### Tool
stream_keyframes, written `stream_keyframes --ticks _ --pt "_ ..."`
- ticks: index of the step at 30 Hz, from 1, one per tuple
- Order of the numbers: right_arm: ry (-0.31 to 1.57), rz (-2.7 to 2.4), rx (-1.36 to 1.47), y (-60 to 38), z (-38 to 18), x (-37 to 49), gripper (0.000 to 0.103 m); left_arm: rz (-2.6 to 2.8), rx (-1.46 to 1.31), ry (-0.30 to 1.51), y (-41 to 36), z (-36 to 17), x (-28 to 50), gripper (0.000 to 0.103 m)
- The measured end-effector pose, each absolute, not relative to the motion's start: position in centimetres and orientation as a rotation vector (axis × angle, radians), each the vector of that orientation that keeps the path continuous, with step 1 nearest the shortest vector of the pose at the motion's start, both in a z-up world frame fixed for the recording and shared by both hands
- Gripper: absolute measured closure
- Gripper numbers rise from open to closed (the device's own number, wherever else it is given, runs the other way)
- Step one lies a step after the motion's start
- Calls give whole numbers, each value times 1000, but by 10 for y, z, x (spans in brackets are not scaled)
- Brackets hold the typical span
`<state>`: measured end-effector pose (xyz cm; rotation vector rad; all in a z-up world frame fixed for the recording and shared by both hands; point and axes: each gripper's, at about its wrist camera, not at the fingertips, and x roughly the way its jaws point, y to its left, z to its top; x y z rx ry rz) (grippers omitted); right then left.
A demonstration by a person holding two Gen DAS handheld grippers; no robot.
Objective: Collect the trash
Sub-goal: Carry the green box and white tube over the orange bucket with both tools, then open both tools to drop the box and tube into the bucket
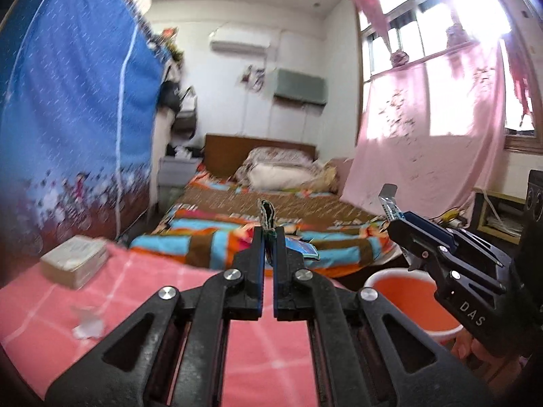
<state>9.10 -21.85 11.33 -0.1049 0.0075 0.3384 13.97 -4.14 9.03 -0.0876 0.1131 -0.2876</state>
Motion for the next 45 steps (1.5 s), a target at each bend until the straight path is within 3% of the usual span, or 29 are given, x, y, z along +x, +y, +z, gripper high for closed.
stream_keyframes --ticks 8,20,45 --pt "-11 185 -100 -270 121 87 84 -420 -63 67 -107 97 146 67" --pt "126 24 -29 -333 107 95 84 -542 -32 144 -174 81 158 67" --pt "612 -34 113 -387 43 143 84 -607 -15 657 -256 22 217 66"
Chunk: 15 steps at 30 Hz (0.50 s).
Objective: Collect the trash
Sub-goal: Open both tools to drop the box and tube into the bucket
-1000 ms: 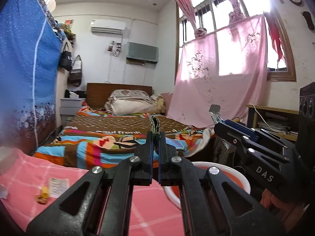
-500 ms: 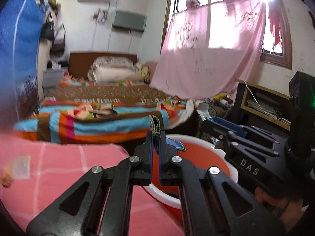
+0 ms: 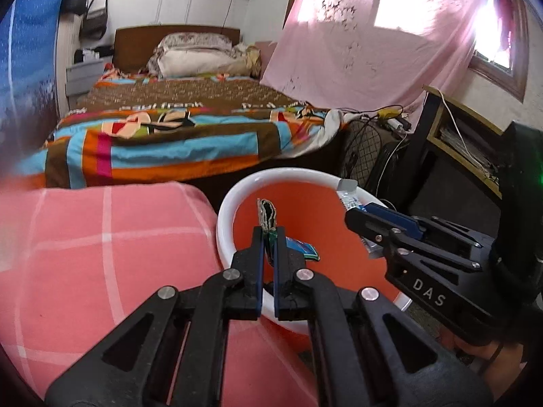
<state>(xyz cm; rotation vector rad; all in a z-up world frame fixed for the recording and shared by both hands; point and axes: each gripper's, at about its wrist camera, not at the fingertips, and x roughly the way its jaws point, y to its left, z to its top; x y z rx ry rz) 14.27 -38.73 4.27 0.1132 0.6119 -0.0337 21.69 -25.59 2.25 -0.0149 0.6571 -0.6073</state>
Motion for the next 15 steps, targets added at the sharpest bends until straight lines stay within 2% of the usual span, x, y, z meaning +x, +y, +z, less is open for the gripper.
stream_keyframes --ticks 9,15 --pt "638 -56 112 -390 41 147 83 -619 -36 721 -260 17 226 64" --pt "670 -86 131 -399 38 151 80 -617 -37 741 -262 15 228 53"
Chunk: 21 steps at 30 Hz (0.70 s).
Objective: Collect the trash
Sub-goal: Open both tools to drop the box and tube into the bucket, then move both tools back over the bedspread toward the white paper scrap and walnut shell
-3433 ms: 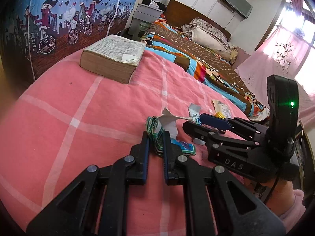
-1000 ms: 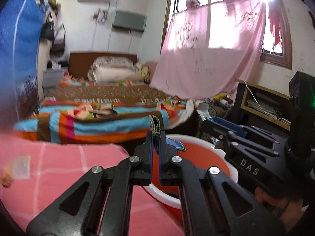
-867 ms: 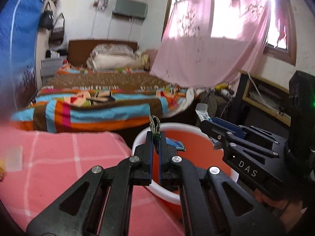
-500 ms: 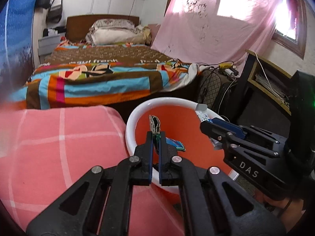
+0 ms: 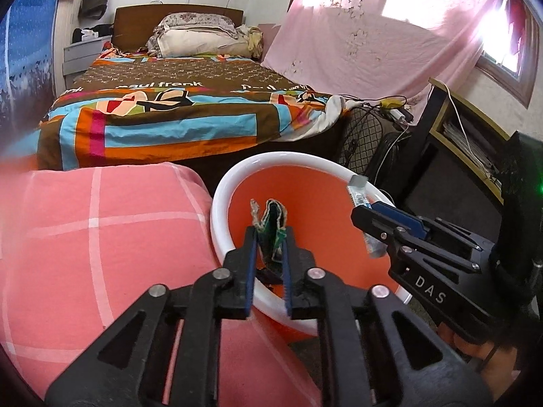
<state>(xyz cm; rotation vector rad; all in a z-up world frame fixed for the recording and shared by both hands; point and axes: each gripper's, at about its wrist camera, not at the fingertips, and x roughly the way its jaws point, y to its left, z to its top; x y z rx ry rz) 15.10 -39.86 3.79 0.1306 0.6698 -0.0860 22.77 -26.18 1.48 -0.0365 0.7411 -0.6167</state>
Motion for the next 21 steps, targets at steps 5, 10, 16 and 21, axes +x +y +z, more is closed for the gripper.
stream_keyframes --ticks 5,10,16,21 --pt "680 -100 152 -405 37 152 69 -611 -50 748 -260 14 229 39" --pt "677 -113 165 -408 38 151 59 -598 -57 747 -257 15 229 29" --pt "676 -126 176 -412 38 152 42 -585 -81 730 -249 17 229 18" --pt "641 -132 191 -414 44 148 21 -511 -110 662 -235 24 226 3"
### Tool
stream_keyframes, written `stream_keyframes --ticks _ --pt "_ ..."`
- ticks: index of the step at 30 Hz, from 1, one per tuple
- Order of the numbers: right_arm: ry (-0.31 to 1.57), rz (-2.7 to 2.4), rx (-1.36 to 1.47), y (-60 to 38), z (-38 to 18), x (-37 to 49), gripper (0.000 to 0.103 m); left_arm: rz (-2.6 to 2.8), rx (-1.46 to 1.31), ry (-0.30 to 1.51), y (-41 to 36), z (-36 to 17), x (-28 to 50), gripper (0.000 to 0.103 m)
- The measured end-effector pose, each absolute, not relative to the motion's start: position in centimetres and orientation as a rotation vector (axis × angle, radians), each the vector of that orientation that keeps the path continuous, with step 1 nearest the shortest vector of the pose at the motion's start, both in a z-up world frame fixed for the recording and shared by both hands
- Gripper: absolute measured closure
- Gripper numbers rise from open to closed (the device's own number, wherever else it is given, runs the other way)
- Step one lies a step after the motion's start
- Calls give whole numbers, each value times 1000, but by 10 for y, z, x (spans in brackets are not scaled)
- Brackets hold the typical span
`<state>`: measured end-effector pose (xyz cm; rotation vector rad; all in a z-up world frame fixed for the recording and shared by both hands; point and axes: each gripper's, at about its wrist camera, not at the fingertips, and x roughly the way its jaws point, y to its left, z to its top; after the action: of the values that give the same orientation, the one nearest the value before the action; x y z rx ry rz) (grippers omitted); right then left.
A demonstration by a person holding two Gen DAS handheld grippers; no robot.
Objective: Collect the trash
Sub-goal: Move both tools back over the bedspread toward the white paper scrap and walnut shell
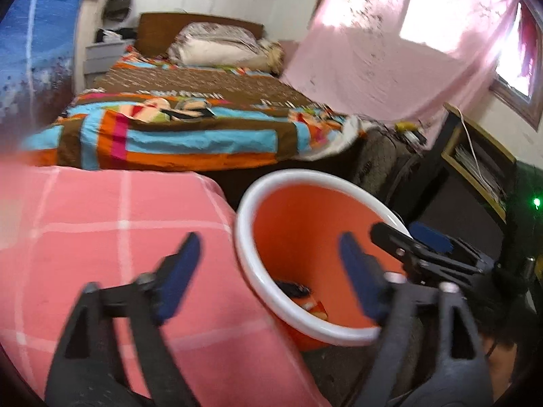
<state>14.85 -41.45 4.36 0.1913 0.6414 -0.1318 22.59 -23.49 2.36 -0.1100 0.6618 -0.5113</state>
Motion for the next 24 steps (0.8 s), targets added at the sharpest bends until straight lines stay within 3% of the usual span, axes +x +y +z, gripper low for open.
stream_keyframes --ticks 8,24 --pt "598 -150 198 -413 49 147 0 -391 -133 551 -208 35 224 1" --pt "339 -41 214 -374 86 132 0 -213 -121 334 -149 71 194 1"
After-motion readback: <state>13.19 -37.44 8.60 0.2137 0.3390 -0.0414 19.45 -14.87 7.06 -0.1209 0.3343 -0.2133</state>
